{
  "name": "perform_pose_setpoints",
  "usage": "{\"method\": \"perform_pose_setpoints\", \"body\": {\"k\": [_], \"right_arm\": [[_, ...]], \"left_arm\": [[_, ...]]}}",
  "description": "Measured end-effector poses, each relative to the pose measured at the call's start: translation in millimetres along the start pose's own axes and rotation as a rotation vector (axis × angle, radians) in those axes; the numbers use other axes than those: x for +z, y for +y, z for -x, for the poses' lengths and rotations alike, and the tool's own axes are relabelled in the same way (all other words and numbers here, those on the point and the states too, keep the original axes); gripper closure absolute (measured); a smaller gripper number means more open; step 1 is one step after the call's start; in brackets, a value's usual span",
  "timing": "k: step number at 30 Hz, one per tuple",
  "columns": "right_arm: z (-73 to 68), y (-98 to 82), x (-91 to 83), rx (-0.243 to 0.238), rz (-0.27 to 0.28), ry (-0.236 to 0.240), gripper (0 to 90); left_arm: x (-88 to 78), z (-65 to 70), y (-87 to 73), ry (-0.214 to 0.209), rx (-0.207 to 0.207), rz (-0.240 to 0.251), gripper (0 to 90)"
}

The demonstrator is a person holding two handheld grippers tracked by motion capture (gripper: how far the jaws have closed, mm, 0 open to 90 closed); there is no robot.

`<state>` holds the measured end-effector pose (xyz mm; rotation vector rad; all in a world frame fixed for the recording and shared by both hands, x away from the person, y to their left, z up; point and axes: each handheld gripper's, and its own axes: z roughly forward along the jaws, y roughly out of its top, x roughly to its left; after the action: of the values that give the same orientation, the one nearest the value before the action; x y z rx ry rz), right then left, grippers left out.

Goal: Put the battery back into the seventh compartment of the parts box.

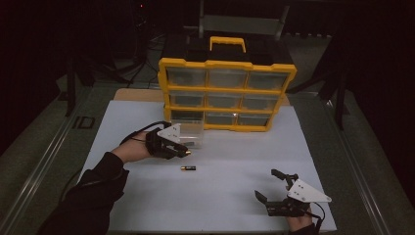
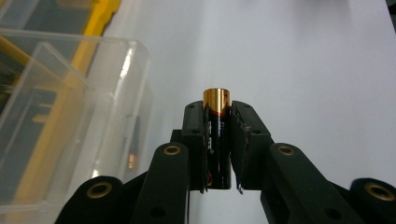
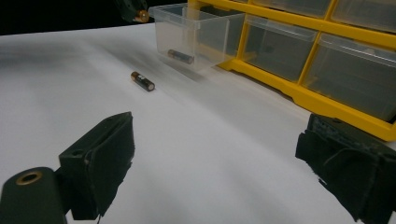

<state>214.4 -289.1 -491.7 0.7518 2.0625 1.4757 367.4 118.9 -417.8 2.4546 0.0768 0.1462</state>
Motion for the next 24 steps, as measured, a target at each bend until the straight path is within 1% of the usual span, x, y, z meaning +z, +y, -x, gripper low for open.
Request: {"method": "perform_pose_setpoints", "body": {"k": [4, 5, 6, 8, 9, 11, 12, 13, 15, 16, 20, 24], "right_arm": [[0.3, -0.2, 0.1, 0.001, 0.001, 0.000, 9.1], [0.1, 0.0, 0.1, 0.001, 0.001, 0.001, 9.1], [0.0, 0.0, 0.1, 0.000, 0.000, 0.001, 9.1], [0.1, -0.1, 0.3, -0.001, -0.001, 0.001, 9.1], [0.2, -0.2, 0.4, -0.001, -0.002, 0.001, 9.1], [0.2, -0.3, 0.5, -0.001, -0.002, 0.001, 9.1], [0.2, -0.2, 0.5, -0.001, -0.002, 0.001, 9.1], [0.2, -0.3, 0.5, -0.001, -0.002, 0.001, 9.1], [0.3, -0.3, 0.5, -0.001, -0.002, 0.001, 9.1], [0.3, -0.4, 0.6, -0.001, -0.002, 0.001, 9.1], [0.2, -0.2, 0.4, -0.001, -0.001, 0.001, 9.1], [0.5, -0.5, 0.5, -0.001, -0.001, 0.002, 9.1]], "left_arm": [[-7.7, -1.9, 5.1, -0.004, 0.004, 0.003, 75.7], [-9.5, -2.0, 6.5, 0.002, 0.007, 0.002, 75.7], [-11.7, -2.7, 8.2, -0.003, 0.009, 0.002, 75.7], [-15.8, -3.4, 11.6, 0.004, 0.017, 0.002, 75.7], [-18.2, -4.1, 13.1, -0.002, 0.014, 0.003, 75.7], [-23.7, -5.9, 16.5, 0.006, 0.018, 0.003, 75.7], [-25.5, -6.4, 17.6, 0.002, 0.017, 0.004, 75.7], [-28.4, -7.0, 19.5, 0.009, 0.025, 0.002, 75.7], [-32.4, -8.4, 22.1, 0.004, 0.025, 0.003, 75.7], [-34.5, -9.0, 23.6, 0.009, 0.028, 0.003, 75.7], [-41.9, -11.5, 29.1, 0.006, 0.034, 0.005, 75.7], [-49.4, -14.4, 32.8, 0.015, 0.037, 0.014, 75.7]]}}
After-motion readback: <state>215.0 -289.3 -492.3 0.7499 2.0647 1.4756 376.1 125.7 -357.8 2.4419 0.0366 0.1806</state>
